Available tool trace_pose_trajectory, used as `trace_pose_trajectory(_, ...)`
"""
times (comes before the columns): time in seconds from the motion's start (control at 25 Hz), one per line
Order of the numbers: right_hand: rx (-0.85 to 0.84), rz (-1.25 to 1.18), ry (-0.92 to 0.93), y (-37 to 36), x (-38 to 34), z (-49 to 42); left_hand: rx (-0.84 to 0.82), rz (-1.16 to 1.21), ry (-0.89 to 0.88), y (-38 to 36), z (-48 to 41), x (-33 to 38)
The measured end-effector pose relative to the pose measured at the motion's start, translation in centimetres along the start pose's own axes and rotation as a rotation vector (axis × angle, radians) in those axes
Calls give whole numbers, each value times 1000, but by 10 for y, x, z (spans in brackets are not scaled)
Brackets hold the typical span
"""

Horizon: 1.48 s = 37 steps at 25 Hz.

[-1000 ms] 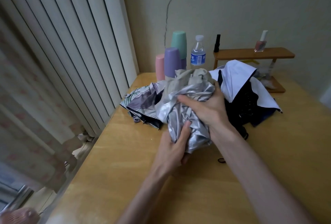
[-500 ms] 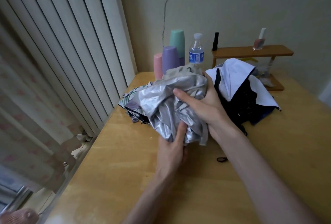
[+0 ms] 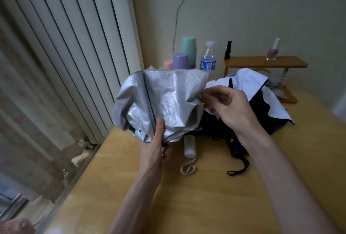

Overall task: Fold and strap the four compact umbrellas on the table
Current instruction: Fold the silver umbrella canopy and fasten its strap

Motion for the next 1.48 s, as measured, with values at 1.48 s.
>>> trace_pose_trajectory(1.48, 4, -179, -271, 33, 17, -2, 154, 73, -181, 8, -24, -4)
Point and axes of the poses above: each hand's wrist, its own z-axis away from the middle knuckle, its own y-axis out of the back of the hand, x = y × z, the point moved 3 cm from there along -z, towards the middle knuckle
